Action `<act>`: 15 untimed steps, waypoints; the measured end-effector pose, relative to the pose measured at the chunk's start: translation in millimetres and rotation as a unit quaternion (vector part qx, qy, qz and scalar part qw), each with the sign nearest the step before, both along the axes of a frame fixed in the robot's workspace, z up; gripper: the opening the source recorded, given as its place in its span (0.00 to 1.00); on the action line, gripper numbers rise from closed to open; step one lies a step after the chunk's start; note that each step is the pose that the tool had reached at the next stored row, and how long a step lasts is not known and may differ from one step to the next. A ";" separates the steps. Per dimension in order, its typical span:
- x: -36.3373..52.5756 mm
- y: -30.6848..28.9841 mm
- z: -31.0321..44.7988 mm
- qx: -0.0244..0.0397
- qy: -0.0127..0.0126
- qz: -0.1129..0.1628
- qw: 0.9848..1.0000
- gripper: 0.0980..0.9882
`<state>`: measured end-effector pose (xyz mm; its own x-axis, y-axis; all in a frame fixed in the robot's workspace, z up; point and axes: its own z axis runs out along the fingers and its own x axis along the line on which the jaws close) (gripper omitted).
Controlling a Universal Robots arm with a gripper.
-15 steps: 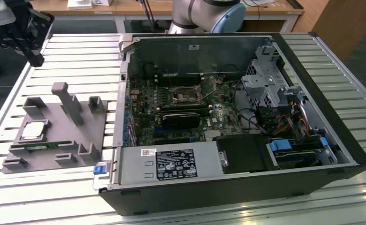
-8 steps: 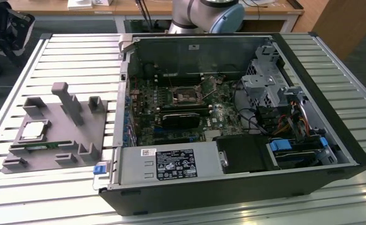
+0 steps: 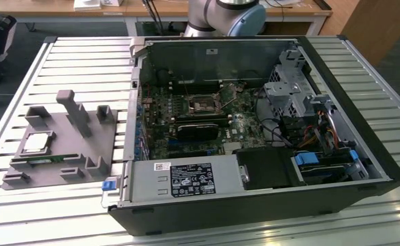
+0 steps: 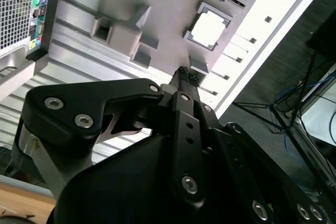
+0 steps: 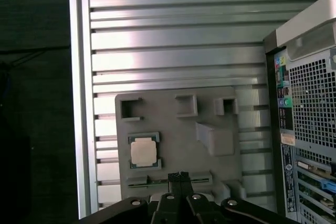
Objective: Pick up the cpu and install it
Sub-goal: 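Reach for the cpu, then pick up the cpu and move it towards the insertion slot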
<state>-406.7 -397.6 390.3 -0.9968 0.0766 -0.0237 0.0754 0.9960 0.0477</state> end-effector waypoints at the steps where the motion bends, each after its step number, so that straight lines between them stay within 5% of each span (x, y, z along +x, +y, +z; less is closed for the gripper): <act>1: -3.8 0.0 -0.1 0.000 0.000 0.000 1.000 0.01; 8: -27.3 0.1 -0.8 0.000 0.000 0.000 1.000 0.01; 15: -28.2 -1.0 -9.8 0.000 0.002 0.000 1.000 0.01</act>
<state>-434.9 -398.7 380.5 -0.9969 0.0765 -0.0192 0.0755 0.9960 0.0480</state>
